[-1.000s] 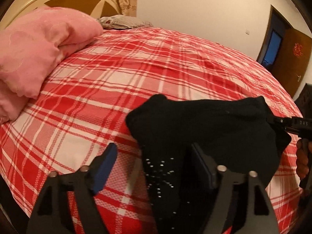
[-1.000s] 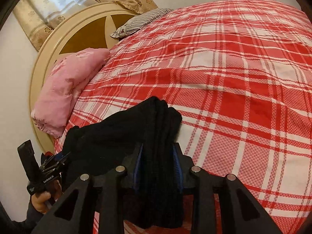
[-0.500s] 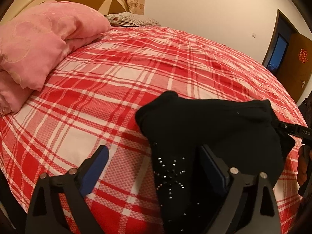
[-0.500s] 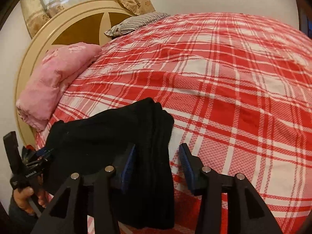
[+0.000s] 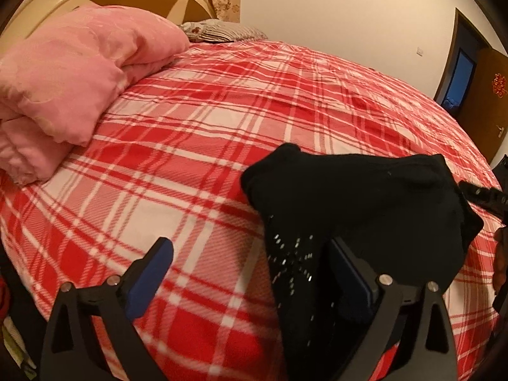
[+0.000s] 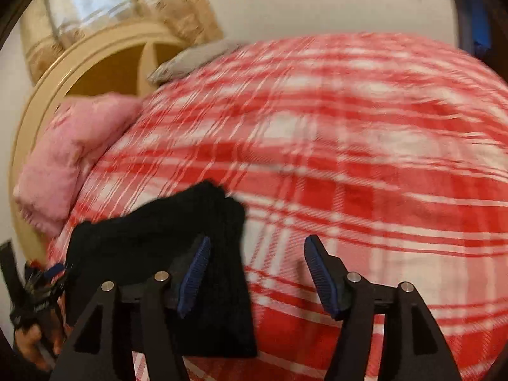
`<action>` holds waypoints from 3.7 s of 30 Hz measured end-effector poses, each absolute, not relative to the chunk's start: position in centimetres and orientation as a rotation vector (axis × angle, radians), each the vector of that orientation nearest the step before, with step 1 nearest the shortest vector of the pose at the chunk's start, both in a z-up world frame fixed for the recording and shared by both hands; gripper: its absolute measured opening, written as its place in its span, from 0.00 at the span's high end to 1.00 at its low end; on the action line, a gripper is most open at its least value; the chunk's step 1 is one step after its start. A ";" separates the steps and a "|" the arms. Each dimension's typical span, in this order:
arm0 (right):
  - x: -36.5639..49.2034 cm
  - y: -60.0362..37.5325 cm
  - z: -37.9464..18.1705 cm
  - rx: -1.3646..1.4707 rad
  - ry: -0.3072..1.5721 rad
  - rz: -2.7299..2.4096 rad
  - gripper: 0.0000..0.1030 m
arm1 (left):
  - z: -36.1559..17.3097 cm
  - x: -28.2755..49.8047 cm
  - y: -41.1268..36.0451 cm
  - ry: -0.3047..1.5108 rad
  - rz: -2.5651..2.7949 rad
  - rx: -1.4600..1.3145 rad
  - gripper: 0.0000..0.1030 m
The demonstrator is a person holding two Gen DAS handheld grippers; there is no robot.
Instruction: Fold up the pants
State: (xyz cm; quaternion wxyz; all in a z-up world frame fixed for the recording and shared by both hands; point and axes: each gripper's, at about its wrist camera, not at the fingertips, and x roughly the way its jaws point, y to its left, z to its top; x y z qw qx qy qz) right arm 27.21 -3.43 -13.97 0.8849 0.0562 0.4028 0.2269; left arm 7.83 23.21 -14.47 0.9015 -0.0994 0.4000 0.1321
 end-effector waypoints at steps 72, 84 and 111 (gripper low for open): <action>9.2 -5.9 -2.7 -0.025 0.486 0.520 0.37 | -3.3 -1.8 15.9 0.537 0.243 -0.097 0.00; 9.4 -6.0 -2.9 -0.027 0.493 0.517 0.37 | -3.3 -1.8 15.9 0.540 0.243 -0.095 0.00; 9.6 -5.7 -3.6 -0.053 0.502 0.525 0.37 | -3.6 -1.3 16.5 0.558 0.266 -0.096 0.00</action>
